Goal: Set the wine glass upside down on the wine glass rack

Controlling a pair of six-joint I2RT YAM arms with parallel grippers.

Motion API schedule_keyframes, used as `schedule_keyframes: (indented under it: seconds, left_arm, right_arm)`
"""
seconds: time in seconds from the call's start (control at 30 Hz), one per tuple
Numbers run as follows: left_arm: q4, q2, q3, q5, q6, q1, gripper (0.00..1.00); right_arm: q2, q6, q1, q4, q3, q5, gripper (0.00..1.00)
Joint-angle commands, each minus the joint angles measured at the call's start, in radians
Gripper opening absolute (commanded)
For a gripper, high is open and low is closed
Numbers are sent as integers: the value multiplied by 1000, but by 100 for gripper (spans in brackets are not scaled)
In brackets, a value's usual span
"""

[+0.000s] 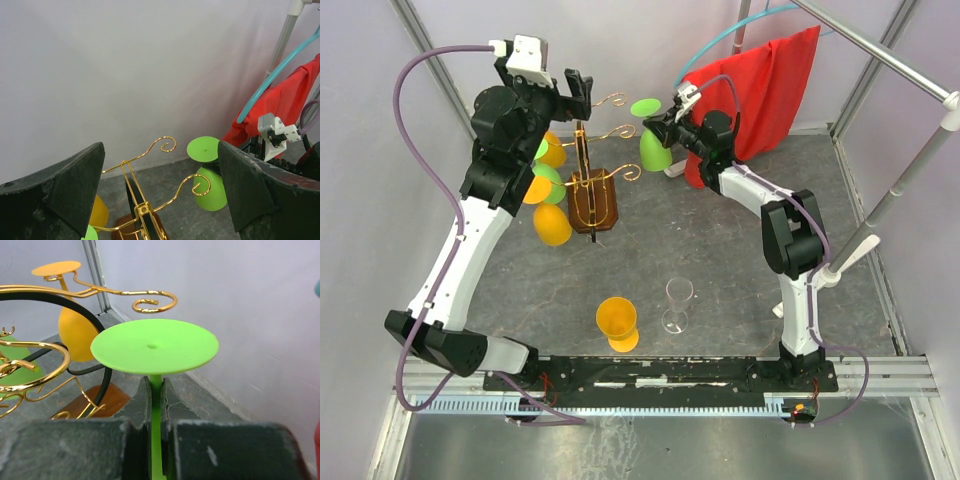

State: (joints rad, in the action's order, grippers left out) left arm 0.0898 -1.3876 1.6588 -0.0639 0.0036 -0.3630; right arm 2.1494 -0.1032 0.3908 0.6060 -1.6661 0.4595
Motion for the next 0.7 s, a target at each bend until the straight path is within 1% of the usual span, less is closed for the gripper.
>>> schedule_keyframes:
  seconds: [0.0,0.3,0.53,0.67]
  left_arm:
    - [-14,20,-17,16,-19,16,99]
    - [-23,39,-52,6,-8,34,99]
    - [-28,52,-76,-2,-2,41,99]
    - [-30,58,-90,-5,3,46,99]
  right_arm:
    - [40,-33,5,195,-82,55,1]
    - [136,-38,11,234,-187,109,1]
    - [193,-44,29,215,-282,156,1]
    - [222,-48,48,211,-310,161,1]
